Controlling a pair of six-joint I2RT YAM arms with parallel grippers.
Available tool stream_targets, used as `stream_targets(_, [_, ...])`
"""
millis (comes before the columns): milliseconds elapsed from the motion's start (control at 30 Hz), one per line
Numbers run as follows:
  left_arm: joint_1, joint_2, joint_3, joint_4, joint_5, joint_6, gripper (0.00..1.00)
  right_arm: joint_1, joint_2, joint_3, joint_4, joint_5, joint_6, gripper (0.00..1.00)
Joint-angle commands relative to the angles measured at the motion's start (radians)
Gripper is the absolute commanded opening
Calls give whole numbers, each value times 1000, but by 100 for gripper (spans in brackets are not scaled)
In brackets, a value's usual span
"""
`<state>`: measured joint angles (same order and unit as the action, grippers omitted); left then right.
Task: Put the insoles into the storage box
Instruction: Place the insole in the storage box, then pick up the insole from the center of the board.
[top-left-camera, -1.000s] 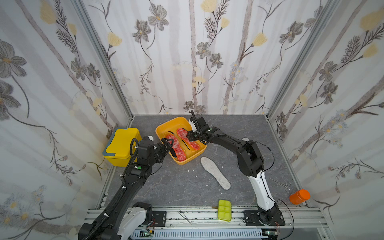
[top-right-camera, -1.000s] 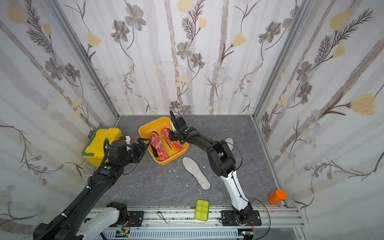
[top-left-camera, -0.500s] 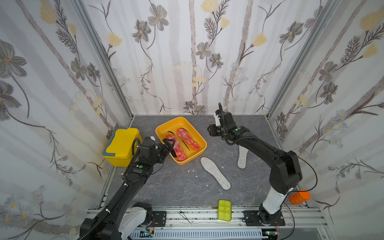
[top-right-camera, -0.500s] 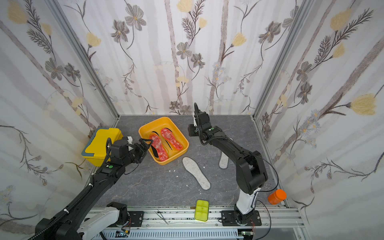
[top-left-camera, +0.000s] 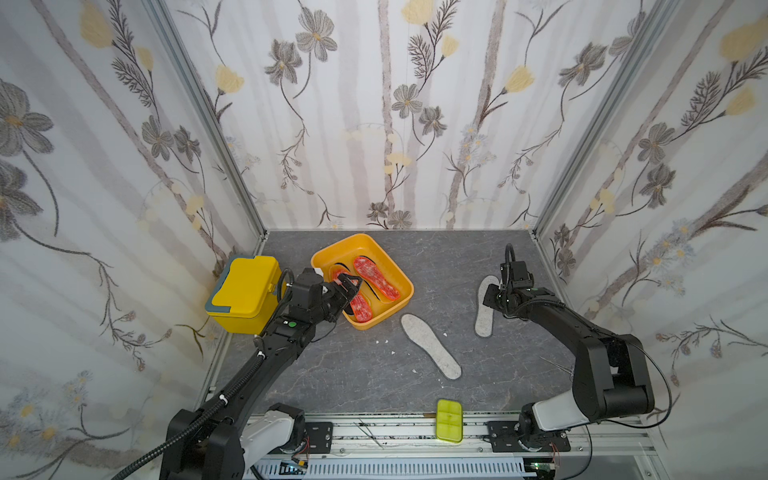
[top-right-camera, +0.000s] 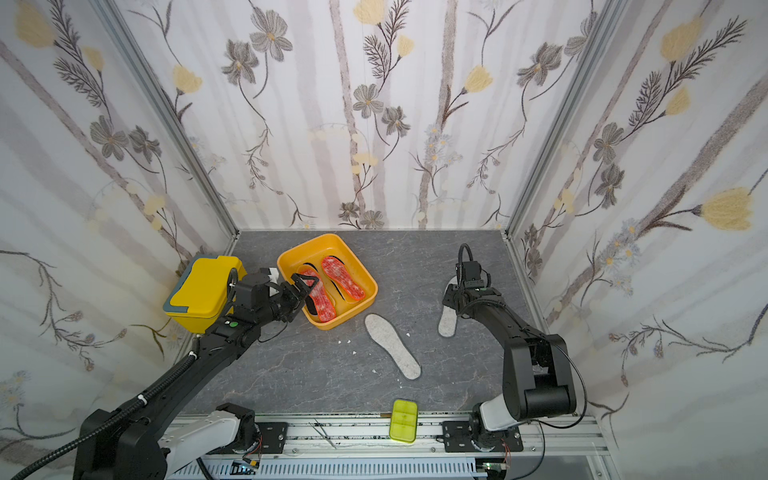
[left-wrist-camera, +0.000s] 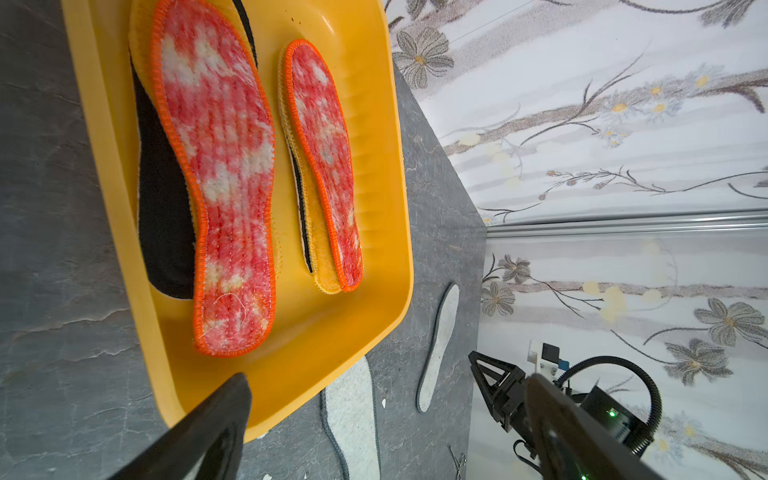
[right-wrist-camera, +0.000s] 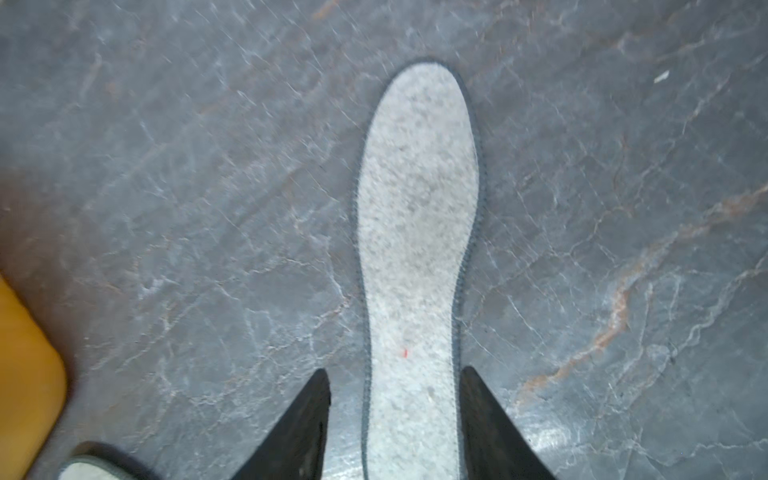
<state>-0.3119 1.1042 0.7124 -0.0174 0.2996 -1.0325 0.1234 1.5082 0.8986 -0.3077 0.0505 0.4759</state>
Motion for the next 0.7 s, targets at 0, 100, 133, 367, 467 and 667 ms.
stream_targets(0, [-11, 12, 12, 40, -5, -1, 100, -5, 32, -21, 11, -6, 23, 51])
stream_targets(100, [-16, 11, 13, 37, -8, -1, 100, -5, 54, -34, 26, -11, 26, 51])
stream_targets(133, [-16, 9, 13, 35, -12, -1, 100, -5, 56, -39, 31, -12, 26, 51])
stream_targets(367, [-15, -1, 9, 31, -19, -5, 100, -5, 74, -71, 67, -23, 26, 50])
stream_targets(467, [-15, 0, 10, 30, -19, -5, 100, -5, 109, -73, 72, -23, 21, 50])
stream_targets(667, [-15, 2, 10, 27, -24, -7, 100, -5, 146, -84, 91, -5, 18, 46])
